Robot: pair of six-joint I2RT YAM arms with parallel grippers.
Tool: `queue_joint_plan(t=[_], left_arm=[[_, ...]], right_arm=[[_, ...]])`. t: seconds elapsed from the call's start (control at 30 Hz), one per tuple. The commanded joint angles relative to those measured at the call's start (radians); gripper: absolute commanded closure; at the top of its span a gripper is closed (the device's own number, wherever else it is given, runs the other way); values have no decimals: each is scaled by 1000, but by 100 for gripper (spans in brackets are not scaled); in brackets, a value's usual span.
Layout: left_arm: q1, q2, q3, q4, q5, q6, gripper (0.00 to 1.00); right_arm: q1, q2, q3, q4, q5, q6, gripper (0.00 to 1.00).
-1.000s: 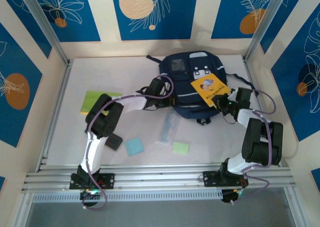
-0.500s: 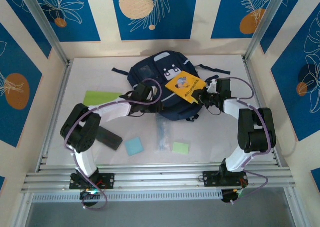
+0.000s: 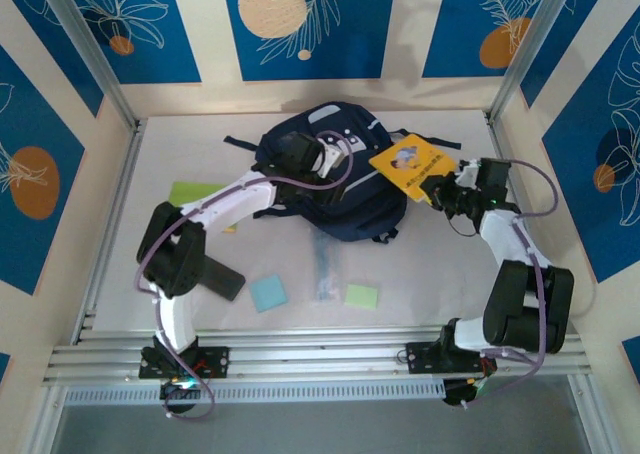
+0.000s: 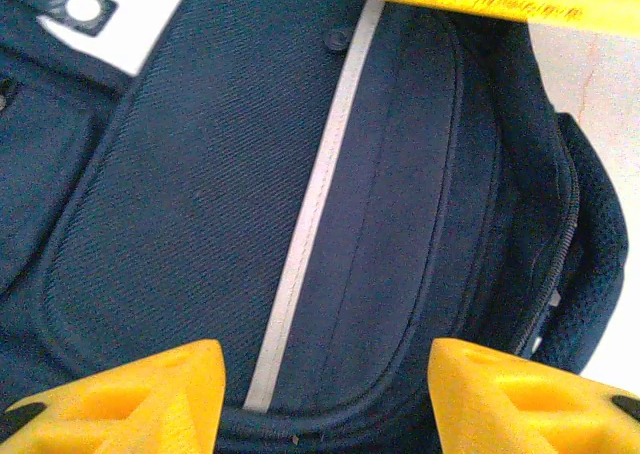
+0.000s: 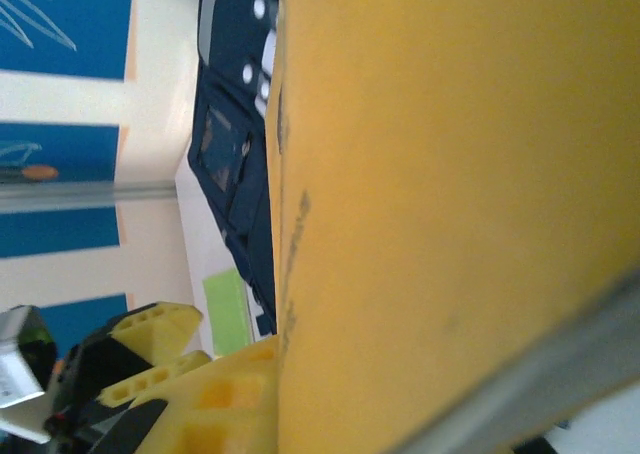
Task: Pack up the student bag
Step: Move the student bag to the top-center of the table, then open the student bag at the top-center of the table.
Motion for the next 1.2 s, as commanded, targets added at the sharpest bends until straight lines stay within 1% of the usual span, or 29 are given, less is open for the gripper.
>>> queue_joint_plan(t=[0.0,0.1,0.23,0.37,0.5,0.6,0.7,0.73,0.77,0.83,0.9,0.93,0.97,1.03,1.17], left_arm=[[-28,96,94,-95,24,102,43],[-45,181,181,-140,19,142,39],[-52,289,280,-211,-17,160,34],[-52,388,352,-286,-138,169,29],[-51,493,436,-412,-215,172,23],[-52,560,485,-500,-210,176,24],[-50,582,478,-531,-146,174,27],[-49,588,473,-536,-127,171,31],[-50,591,470,-535,-116,170,37],[-51,594,462,-525,-109,168,61],[-50,589,465,-520,-116,165,82],[-51,579,465,-516,-118,163,97],[-51,566,463,-510,-115,159,100],[-48,518,454,-488,-80,145,100],[-15,409,454,-441,63,82,100]], right_arm=[[-70,-78,-31,-35,-77,-36,100],[-122,-114,-46,-58,-96,-50,100],[-155,-143,-60,-75,-115,-62,100],[-169,-155,-61,-85,-124,-67,100],[-176,-156,-57,-85,-132,-64,100],[-176,-160,-56,-85,-133,-63,100],[-178,-162,-56,-85,-129,-60,100],[-179,-163,-56,-85,-126,-59,100],[-179,-164,-57,-85,-124,-58,100],[-180,-168,-59,-82,-123,-54,100],[-180,-173,-59,-82,-121,-51,100],[-182,-177,-59,-83,-121,-50,100],[-183,-180,-58,-85,-121,-50,100],[-188,-190,-58,-89,-118,-50,100],[-215,-229,-72,-78,-107,-32,100]])
